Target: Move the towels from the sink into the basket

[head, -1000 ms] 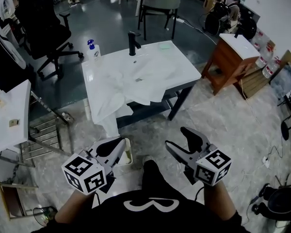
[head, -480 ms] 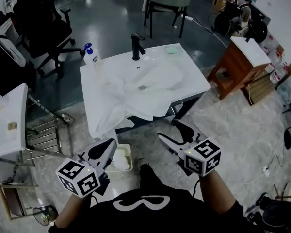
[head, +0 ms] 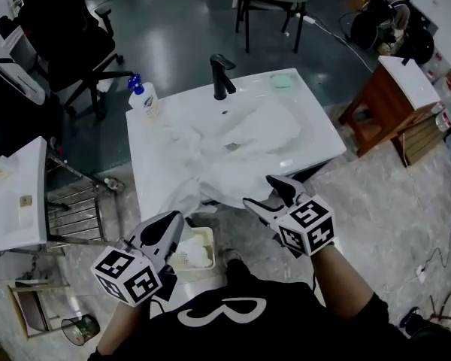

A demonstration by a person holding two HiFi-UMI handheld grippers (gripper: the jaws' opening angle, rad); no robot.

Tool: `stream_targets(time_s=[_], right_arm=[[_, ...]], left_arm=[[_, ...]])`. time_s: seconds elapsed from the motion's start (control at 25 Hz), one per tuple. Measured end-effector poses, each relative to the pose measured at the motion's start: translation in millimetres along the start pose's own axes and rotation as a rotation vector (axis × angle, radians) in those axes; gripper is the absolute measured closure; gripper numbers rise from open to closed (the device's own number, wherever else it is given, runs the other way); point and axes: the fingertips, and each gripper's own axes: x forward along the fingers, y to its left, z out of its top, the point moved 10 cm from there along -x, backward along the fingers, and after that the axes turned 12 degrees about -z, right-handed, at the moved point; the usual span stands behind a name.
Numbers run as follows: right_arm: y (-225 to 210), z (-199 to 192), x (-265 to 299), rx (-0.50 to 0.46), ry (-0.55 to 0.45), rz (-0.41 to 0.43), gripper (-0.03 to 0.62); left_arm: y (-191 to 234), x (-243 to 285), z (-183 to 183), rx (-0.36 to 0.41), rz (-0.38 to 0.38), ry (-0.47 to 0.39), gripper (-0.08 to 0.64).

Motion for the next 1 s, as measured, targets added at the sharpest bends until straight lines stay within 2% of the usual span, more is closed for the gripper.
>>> stream_targets(time_s=[0.2,0.6,0.84,1.0], right_arm=[[-22.2,-2.6,37.6,-0.067,0.072,0.008,0.295],[-36.7,-14.7,100.7,-0.176,0.214,0.047,0.295],[-32.7,-25.1,119.0,-0.212,0.272,0.055,0.290],[-32.1,-27.4,126.9,-0.191,0.297,0.059,0.290]], left_arm=[[13.0,13.4,8.2,-0.008,0.040,-0.009,0.554],[38.3,24.4,10.1,-0.020,0.107,-0.047,0.554],[46.1,21.1,7.7,-0.031,0.127,-0.082,0.555],[53.4,10.5,9.3,-0.045,0.147,-0.117,0.554]])
